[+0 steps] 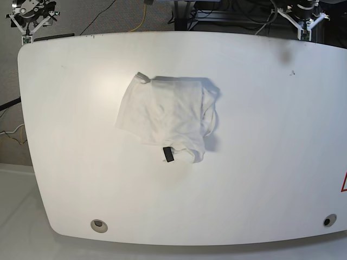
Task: Fold the T-shirt properly
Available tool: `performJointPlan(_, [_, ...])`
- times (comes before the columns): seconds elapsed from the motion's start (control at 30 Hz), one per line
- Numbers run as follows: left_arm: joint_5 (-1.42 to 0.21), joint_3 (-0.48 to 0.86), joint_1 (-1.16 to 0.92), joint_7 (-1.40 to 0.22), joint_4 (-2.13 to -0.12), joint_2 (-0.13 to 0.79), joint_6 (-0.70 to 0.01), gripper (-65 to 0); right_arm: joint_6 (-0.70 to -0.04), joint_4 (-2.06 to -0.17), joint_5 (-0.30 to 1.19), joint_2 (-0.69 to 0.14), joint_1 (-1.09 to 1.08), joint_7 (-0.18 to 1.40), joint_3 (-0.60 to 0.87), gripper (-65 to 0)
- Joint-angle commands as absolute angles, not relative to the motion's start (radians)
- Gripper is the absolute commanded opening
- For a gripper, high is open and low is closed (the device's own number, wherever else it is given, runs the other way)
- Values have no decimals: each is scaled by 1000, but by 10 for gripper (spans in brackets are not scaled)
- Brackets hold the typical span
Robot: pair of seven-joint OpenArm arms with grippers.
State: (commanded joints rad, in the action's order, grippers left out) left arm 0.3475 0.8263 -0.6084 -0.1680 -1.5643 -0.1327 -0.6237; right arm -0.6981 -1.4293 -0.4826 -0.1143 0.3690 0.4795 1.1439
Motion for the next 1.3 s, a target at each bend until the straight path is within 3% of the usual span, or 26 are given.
performJointPlan(0.37, [398,828,-608,-42,-1394,-134,-619,-628,-698,-1205,-621,-70,338,254,1254,-219])
performJointPlan(0.8, [516,845,-547,131,-1044,-94,-530,-628,-698,-897,-664,-91,308,125,1290,-219])
performJointPlan(1.17, [671,842,-401,268,-613,4,-389,-628,-698,-533,-745,-157,251,-1,1288,-219])
performJointPlan(1.3, [739,831,-315,346,-392,61,-298,-628,-698,-363,-814,-185,220,-88,1288,-219])
